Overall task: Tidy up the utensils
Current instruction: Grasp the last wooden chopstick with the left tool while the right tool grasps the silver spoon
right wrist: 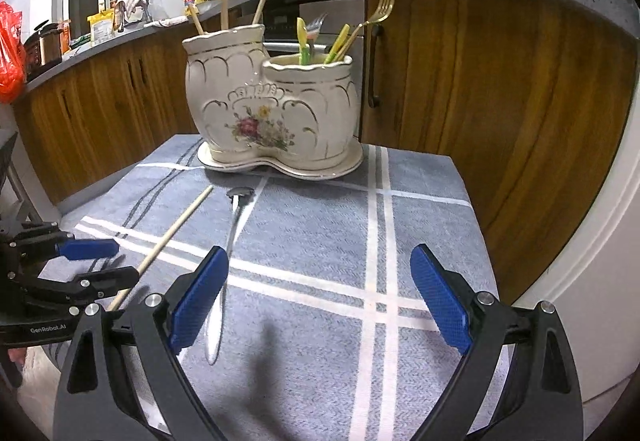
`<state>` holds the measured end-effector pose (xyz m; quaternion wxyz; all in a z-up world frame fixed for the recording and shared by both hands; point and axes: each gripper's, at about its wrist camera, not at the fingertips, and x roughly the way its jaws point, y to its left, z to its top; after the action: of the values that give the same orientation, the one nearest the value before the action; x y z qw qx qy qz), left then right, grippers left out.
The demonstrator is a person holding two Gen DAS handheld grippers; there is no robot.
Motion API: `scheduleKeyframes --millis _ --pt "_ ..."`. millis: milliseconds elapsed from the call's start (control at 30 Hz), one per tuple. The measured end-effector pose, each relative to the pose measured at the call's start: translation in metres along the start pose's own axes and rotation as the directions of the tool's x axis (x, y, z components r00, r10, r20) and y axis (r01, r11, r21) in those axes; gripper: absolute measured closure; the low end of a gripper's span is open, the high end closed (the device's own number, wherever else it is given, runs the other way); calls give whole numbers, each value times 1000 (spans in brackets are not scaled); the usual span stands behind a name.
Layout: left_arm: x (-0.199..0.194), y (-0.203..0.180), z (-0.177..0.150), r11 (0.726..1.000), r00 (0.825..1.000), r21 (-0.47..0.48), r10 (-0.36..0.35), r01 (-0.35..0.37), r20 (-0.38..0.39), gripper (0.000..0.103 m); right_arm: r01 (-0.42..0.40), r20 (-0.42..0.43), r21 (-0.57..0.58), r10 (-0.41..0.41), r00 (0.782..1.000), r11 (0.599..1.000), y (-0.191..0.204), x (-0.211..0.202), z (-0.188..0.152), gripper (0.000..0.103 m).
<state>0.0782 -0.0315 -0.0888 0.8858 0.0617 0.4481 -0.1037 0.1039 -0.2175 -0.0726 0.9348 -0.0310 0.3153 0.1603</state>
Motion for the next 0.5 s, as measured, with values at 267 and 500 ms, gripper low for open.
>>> scheduleKeyframes --millis 267,500 --pt "7 -3 10 998 997 55 1 4 -79 81 -67 -43 -25 66 997 997 10 7 1 19" --pt "-1 11 2 998 997 60 9 -4 -82 97 -182 -175 -56 169 970 982 36 39 18 52"
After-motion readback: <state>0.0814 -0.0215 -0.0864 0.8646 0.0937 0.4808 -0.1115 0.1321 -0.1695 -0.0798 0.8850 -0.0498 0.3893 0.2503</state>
